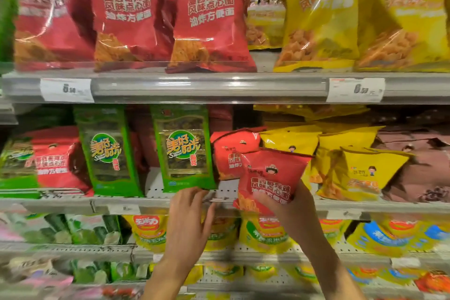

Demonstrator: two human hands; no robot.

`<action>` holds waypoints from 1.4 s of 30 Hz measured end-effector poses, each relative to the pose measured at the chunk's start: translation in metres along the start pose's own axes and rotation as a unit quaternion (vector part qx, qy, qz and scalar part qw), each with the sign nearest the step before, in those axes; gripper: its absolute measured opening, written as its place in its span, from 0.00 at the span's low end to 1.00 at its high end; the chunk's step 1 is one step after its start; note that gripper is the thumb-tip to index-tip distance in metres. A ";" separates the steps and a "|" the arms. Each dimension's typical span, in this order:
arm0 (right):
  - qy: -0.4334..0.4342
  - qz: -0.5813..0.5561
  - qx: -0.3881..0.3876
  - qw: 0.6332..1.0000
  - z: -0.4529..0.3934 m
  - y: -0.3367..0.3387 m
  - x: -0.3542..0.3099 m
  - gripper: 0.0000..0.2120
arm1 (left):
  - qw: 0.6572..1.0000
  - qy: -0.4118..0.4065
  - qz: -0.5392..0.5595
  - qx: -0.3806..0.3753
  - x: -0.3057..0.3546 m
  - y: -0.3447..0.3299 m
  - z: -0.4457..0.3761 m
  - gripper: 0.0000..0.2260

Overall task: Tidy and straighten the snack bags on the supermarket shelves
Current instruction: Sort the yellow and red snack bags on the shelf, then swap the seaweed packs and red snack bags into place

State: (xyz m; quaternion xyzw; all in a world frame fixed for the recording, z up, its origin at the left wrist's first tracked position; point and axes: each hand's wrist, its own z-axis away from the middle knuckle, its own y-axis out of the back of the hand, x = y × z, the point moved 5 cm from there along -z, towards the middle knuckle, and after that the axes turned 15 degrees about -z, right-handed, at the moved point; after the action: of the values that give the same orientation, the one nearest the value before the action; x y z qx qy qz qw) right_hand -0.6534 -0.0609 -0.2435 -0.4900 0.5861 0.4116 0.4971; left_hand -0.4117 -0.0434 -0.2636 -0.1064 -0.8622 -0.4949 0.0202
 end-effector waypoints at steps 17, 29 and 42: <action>0.031 0.065 -0.113 0.991 -0.050 -0.049 0.020 0.18 | 0.997 0.014 -0.014 -0.074 -0.037 -0.015 0.023 0.20; 0.070 0.132 -0.052 0.987 -0.031 -0.044 0.015 0.19 | 0.997 -0.006 -0.009 -0.073 -0.034 -0.013 0.022 0.22; 0.228 0.079 0.301 0.923 0.064 -0.101 -0.004 0.13 | 0.973 0.020 0.226 0.030 -0.147 0.049 0.008 0.10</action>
State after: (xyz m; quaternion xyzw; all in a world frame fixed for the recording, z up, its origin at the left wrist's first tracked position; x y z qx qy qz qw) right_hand -0.5424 -0.0165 -0.2494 -0.3498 0.8165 0.1310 0.4402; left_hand -0.2578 -0.0368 -0.2468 -0.2883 -0.8294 -0.4537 0.1521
